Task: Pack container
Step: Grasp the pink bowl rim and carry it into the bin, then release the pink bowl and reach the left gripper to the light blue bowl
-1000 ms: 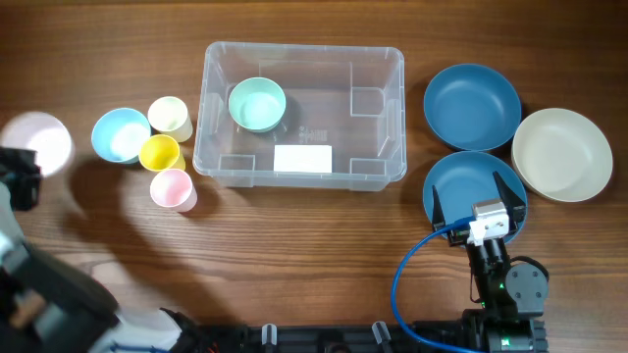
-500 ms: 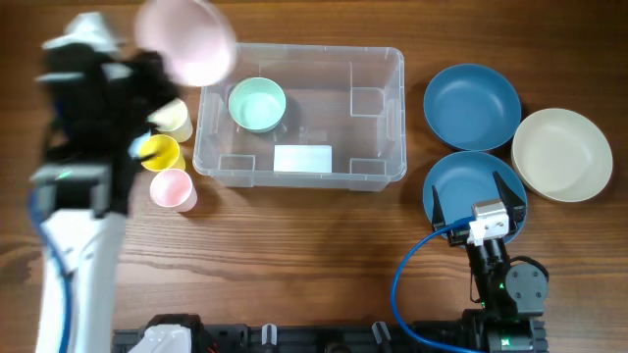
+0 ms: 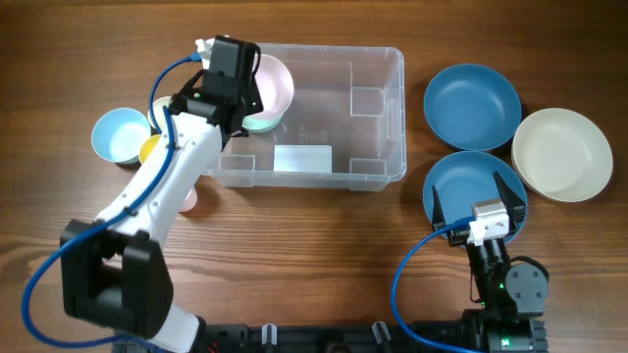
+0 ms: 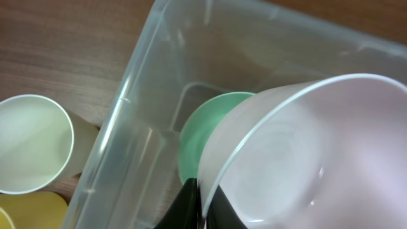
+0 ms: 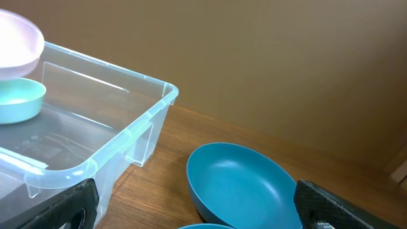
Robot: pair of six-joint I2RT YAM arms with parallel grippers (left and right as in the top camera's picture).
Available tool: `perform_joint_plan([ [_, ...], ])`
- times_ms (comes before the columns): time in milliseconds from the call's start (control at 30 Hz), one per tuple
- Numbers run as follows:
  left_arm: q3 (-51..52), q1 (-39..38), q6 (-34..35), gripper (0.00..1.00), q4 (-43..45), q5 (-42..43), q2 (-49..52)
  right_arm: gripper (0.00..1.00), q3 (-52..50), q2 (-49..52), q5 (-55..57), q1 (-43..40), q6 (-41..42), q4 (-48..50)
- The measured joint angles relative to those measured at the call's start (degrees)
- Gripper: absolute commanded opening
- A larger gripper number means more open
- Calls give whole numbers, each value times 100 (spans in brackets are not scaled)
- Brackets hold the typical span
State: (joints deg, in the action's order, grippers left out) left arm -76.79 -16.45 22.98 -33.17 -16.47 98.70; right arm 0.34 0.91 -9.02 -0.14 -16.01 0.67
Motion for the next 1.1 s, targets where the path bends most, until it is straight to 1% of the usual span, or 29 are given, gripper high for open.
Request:
perform_joint_plan([
  [67, 0, 55, -7, 16, -2, 0, 96, 100, 0, 0, 0, 0, 0, 0],
  [100, 0, 79, -2, 19, 0, -2, 149, 100, 0, 0, 0, 0, 0, 0],
  [133, 0, 87, 15, 34, 0, -2, 177, 100, 0, 0, 0, 0, 0, 0],
  [167, 0, 87, 7, 38, 0, 0, 190, 100, 0, 0, 0, 0, 0, 0],
  [200, 0, 87, 0, 41, 2, 0, 190, 100, 0, 0, 0, 0, 0, 0],
  [233, 0, 87, 7, 43, 11, 2, 190, 100, 0, 0, 0, 0, 0, 0],
  [300, 0, 87, 15, 43, 57, -2, 190, 100, 0, 0, 0, 0, 0, -2],
  [467, -17, 87, 17, 44, -35, -2, 131, 100, 0, 0, 0, 0, 0, 0],
  [533, -111, 94, 17, 52, -269, -33, -44, 100, 0, 0, 0, 0, 0, -2],
  [633, -210, 234, 101, 53, -645, -114, -599, 100, 0, 0, 0, 0, 0, -2],
  [700, -262, 533, 212, 54, -922, -157, -1117, 100, 0, 0, 0, 0, 0, 0],
  [733, -286, 682, 249, 56, -1016, -173, -1305, 100, 0, 0, 0, 0, 0, 0],
  [800, -348, 1252, 391, 56, -1257, -219, -1775, 100, 0, 0, 0, 0, 0, 0],
  [867, -387, 1790, 501, 58, -1458, -214, -2031, 100, 0, 0, 0, 0, 0, 0],
  [967, -400, 2715, 627, 61, -1755, 55, -2109, 100, 0, 0, 0, 0, 0, 0],
  [1033, -361, 3357, 835, 63, -1821, 297, -1989, 100, 0, 0, 0, 0, 0, 0],
  [1100, -236, 3829, 1054, 63, -1827, 636, -1775, 100, 0, 0, 0, 0, 0, 0],
])
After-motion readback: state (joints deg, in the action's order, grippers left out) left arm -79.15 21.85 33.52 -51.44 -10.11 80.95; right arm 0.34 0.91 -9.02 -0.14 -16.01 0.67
